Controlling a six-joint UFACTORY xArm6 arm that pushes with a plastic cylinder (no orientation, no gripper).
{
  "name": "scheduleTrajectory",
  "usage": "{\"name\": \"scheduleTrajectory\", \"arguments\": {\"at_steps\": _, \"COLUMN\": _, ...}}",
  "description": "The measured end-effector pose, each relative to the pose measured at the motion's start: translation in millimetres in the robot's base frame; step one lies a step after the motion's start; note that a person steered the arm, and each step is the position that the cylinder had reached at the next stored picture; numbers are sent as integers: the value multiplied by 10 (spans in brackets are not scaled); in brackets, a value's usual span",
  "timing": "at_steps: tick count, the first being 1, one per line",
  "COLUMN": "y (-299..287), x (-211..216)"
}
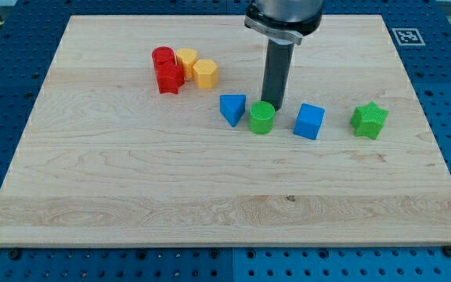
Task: Slightly move the triangle to the left side
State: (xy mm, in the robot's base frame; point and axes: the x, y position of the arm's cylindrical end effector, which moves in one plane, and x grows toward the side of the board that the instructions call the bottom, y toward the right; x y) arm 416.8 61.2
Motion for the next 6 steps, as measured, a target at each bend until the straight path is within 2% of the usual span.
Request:
{"name": "scheduleTrajectory", "arguments": {"at_steps": 3, "y": -134, "x": -64}}
{"name": "scheduleTrajectory", "arguments": {"at_steps": 6, "y": -816, "x": -64}}
